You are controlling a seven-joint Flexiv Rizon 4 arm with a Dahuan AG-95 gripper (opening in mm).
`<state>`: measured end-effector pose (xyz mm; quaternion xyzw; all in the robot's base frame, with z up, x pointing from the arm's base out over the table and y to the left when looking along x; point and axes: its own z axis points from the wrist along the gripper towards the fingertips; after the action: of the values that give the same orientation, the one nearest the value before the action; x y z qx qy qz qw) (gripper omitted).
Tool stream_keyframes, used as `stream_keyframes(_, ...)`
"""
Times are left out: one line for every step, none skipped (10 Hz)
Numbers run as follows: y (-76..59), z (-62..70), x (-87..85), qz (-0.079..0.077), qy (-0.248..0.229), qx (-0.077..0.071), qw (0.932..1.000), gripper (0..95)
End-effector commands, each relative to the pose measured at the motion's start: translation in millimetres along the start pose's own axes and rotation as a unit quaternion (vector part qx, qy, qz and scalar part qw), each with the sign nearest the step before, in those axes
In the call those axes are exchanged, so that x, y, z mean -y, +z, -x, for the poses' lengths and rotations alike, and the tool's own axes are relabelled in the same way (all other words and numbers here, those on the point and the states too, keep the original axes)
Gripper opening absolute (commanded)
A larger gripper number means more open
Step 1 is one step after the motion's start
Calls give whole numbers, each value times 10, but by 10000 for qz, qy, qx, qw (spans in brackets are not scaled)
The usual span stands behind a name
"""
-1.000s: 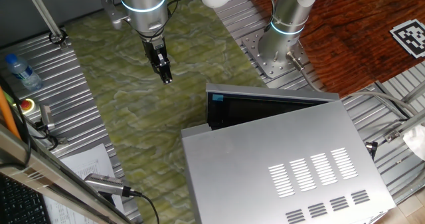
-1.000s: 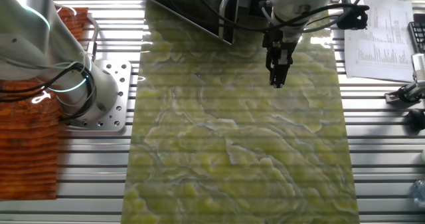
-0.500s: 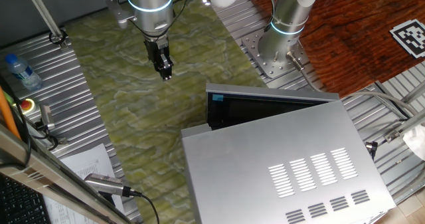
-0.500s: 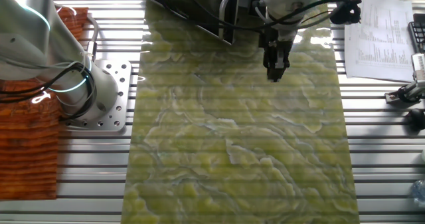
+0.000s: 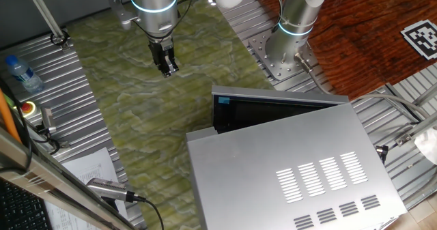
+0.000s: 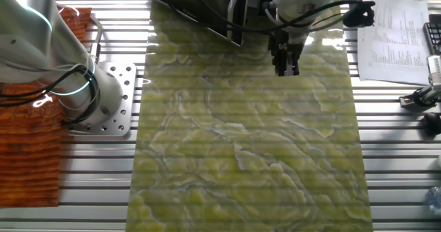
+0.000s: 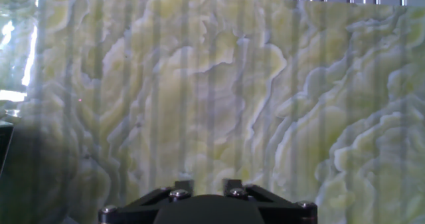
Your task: Close the microwave door
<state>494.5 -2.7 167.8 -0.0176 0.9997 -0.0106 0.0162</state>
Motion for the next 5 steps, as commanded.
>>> stream_keyframes(7, 8, -2, 9, -17, -27, 10000, 0)
stream_keyframes(15, -5, 3, 42, -38, -53, 10000, 0)
stream_keyframes(25, -26, 8, 47, -37, -76, 10000, 0)
stream_keyframes(34, -64, 15, 44, -55, -76, 9999, 0)
stream_keyframes(32, -111, 15, 33, -51, -77, 10000, 0)
